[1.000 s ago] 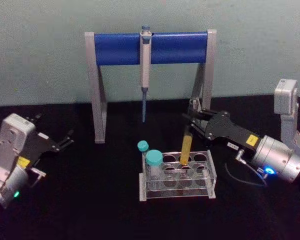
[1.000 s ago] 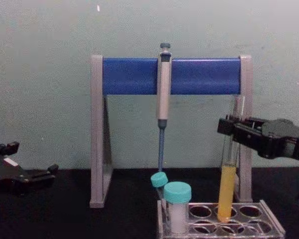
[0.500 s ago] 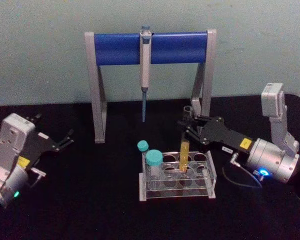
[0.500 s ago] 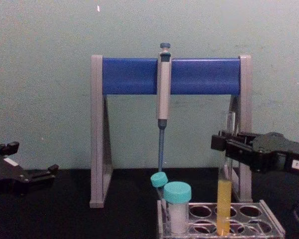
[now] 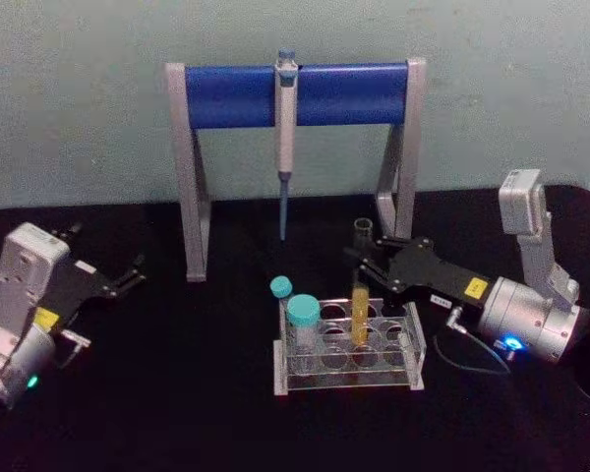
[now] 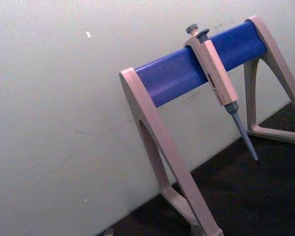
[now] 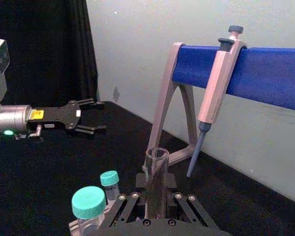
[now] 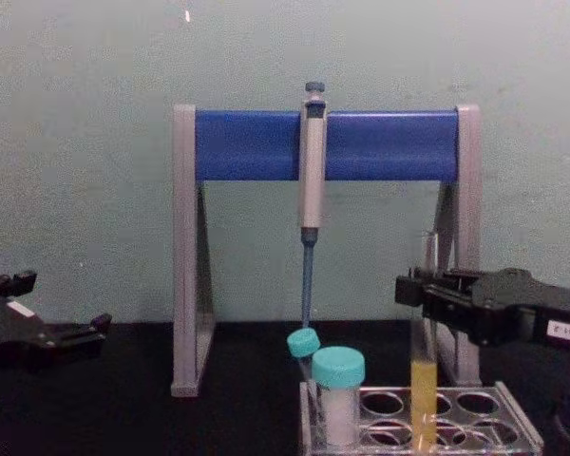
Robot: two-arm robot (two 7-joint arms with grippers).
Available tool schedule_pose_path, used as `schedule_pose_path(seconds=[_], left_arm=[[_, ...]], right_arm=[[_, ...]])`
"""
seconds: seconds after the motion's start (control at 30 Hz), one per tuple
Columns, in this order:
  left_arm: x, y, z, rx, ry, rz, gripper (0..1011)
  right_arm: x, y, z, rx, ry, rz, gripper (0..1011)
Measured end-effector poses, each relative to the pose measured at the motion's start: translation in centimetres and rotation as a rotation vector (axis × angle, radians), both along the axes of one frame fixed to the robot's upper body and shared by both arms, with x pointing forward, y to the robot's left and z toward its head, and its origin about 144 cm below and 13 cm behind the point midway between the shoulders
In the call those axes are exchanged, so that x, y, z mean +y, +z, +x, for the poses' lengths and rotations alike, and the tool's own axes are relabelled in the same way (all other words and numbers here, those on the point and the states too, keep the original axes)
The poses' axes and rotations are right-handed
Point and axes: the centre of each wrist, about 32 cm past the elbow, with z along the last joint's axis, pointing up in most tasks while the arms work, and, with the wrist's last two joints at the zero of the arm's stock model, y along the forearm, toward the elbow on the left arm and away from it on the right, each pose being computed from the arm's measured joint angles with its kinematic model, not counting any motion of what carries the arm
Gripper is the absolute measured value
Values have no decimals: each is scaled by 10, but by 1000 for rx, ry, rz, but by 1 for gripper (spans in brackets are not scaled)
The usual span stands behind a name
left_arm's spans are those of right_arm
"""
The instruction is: Pick up the test tube from the test tube rack, shake it, then place it back into the test tube rack.
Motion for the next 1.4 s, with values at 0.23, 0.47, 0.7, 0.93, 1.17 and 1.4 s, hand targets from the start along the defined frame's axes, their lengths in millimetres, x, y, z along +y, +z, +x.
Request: schedule_pose_path(seconds=[0.23,0.47,0.7,0.93,1.17,1.4], left_arm=[[0,0,0,0,0,0,1001],[0,0,0,0,0,0,1001],[0,0,0,0,0,0,1001],[0,0,0,0,0,0,1001],[0,0,0,0,0,0,1001],[0,0,0,0,0,0,1001]], right_arm=[[0,-1,0,10,-3,-8,240],[1,-2,0,17,-6,-13,240],[1,-1,-1,19,-10,-15,240],[1,-1,-1,19,-10,-15,239],[1,-1,-1,18,-9,-15,240],[0,-1,-1,18,-9,-15,363]])
